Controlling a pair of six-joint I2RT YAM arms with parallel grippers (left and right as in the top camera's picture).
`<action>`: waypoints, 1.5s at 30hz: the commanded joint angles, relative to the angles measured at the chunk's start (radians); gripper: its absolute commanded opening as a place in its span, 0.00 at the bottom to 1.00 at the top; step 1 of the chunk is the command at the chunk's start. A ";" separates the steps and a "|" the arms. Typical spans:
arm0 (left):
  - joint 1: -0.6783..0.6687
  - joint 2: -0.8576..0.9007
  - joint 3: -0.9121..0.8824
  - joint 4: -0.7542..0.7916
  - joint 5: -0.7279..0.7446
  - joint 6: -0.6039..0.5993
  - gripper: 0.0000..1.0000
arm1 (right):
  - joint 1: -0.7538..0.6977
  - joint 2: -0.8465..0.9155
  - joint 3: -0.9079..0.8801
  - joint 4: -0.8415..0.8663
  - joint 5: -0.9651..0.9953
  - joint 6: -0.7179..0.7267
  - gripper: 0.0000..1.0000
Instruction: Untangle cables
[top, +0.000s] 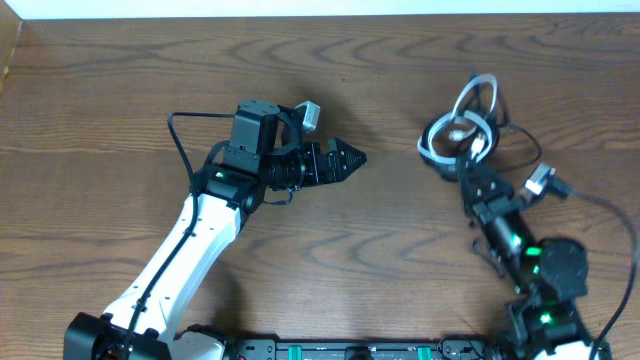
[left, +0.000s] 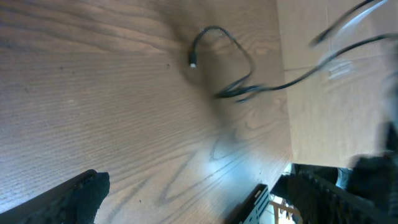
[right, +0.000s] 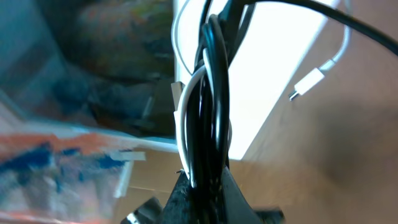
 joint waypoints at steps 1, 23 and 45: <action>0.001 -0.015 0.005 -0.003 -0.015 0.018 0.98 | -0.006 0.109 0.159 -0.037 -0.063 -0.240 0.02; 0.002 -0.018 0.005 -0.032 -0.009 0.018 0.98 | -0.006 0.540 0.304 -0.088 -0.718 -0.155 0.01; 0.000 -0.298 0.001 -0.519 -0.483 0.109 0.98 | -0.006 0.540 0.304 -0.268 -0.727 -0.169 0.01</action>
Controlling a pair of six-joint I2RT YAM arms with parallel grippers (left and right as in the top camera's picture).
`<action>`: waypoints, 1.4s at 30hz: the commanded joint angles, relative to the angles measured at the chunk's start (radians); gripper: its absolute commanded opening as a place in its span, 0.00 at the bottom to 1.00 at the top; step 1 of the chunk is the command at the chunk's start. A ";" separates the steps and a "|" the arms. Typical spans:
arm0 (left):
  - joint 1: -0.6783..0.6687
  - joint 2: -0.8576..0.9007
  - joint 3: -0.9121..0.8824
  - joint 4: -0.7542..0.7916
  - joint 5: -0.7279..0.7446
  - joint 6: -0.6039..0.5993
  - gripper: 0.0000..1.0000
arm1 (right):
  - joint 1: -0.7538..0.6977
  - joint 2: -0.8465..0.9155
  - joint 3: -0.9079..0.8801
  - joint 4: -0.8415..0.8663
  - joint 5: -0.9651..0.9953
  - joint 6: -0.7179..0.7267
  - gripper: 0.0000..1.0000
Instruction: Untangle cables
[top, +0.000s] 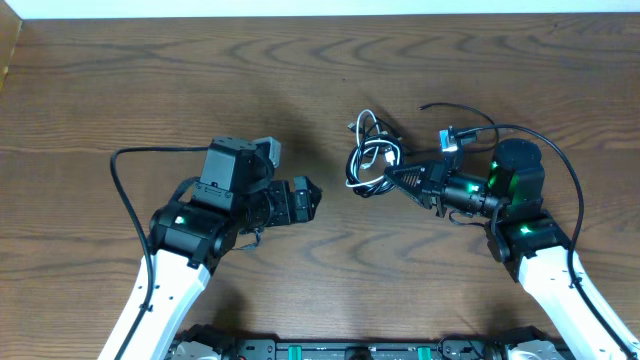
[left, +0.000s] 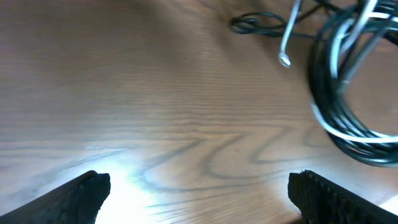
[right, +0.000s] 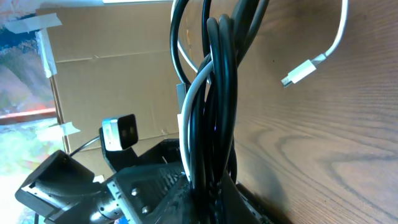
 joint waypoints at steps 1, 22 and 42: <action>-0.001 -0.008 0.000 -0.006 -0.061 -0.027 0.98 | 0.004 -0.004 0.018 -0.013 -0.024 -0.023 0.01; -0.148 -0.019 -0.003 0.139 -0.066 0.063 0.98 | 0.004 -0.004 0.018 -0.047 -0.032 -0.102 0.01; -0.148 0.052 -0.003 0.256 -0.147 0.056 0.98 | 0.004 -0.004 0.018 -0.135 -0.079 -0.432 0.01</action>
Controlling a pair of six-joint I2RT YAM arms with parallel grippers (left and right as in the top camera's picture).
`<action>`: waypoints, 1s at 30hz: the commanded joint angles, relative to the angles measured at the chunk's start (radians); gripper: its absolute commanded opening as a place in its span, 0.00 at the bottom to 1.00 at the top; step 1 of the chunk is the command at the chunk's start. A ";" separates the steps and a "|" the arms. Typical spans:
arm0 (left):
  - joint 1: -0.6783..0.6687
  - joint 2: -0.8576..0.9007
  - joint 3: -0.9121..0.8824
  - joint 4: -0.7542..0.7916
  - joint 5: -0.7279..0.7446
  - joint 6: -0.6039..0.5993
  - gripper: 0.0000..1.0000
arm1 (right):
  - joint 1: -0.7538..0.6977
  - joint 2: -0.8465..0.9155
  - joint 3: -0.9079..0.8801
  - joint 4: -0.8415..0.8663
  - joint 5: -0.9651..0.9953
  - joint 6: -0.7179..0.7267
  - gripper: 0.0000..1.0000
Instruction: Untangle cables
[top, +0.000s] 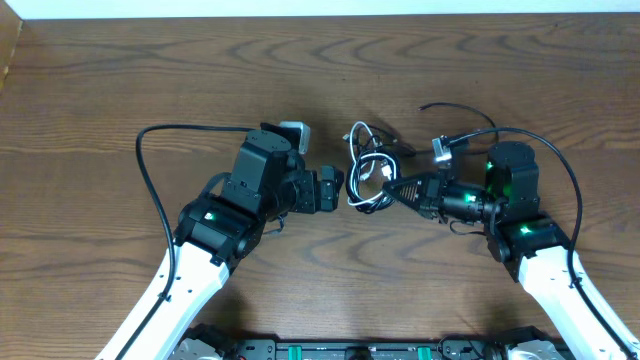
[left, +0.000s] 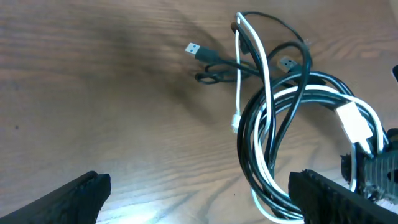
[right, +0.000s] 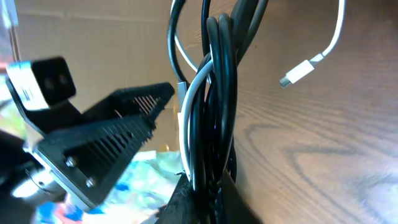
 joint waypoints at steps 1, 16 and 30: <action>-0.003 -0.003 -0.003 0.017 -0.020 0.010 0.98 | 0.004 -0.004 0.018 0.002 -0.032 -0.152 0.01; -0.003 -0.003 -0.003 0.044 -0.020 0.010 0.98 | 0.038 -0.004 0.018 -0.109 -0.029 -0.348 0.01; 0.074 -0.003 -0.003 0.064 0.050 0.066 0.98 | 0.076 -0.004 0.018 -0.108 -0.169 -0.629 0.01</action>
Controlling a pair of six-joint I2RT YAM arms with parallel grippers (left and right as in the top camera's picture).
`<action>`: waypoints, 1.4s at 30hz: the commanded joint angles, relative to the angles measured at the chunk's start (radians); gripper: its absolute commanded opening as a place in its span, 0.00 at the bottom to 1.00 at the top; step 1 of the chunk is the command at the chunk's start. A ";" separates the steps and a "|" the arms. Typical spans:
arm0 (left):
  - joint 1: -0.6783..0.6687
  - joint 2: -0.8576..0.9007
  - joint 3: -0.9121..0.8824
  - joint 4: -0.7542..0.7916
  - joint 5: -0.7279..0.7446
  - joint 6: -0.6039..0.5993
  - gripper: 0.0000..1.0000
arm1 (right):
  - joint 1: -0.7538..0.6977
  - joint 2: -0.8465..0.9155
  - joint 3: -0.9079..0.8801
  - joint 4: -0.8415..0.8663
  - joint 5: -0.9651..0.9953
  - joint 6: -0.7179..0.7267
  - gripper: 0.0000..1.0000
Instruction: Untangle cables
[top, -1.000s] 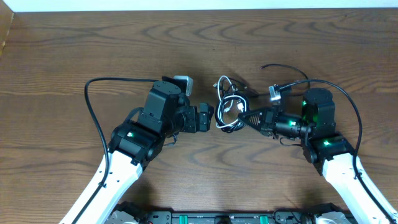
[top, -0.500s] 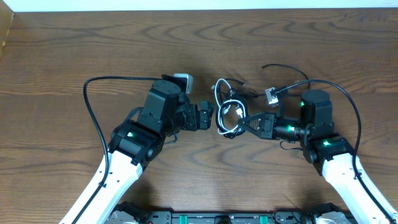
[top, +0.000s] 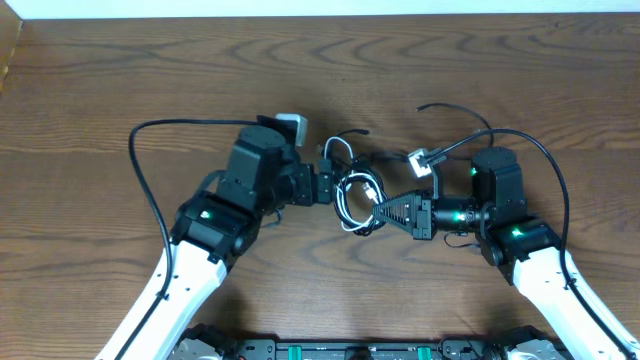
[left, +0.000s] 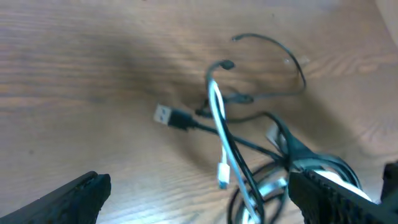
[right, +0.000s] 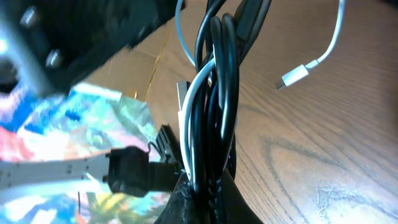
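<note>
A tangle of black and white cables hangs over the middle of the wooden table. My right gripper is shut on its right side; in the right wrist view the strands rise straight out of its shut jaws, and a white plug dangles to the right. My left gripper is open right at the bundle's left edge. In the left wrist view its fingers stand wide apart, with a white strand and a black USB plug ahead of them.
A loose black cable arcs over the table behind the right arm. The left arm's own black lead loops out to the left. The table's far edge runs along the top of the overhead view.
My right gripper has moved left and a little toward the front with the bundle. The bundle now lies against my left gripper's open fingers, nearer to them in the left wrist view.
First my right gripper held the bundle at the far right, and my left gripper pointed right from mid-table. Then the bundle was at the centre, with the left gripper drawn back. Later the left gripper stood close beside the bundle, and now the two meet.
</note>
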 joint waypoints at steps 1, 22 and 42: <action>0.043 -0.002 -0.003 0.013 0.084 0.026 0.98 | 0.007 -0.005 0.018 0.003 -0.109 -0.164 0.01; 0.076 0.011 -0.003 -0.003 0.224 -0.010 0.98 | 0.006 -0.005 0.018 -0.006 -0.112 -0.225 0.01; 0.102 0.174 -0.003 0.229 0.250 -0.336 0.22 | 0.006 -0.005 0.018 -0.079 -0.029 -0.312 0.01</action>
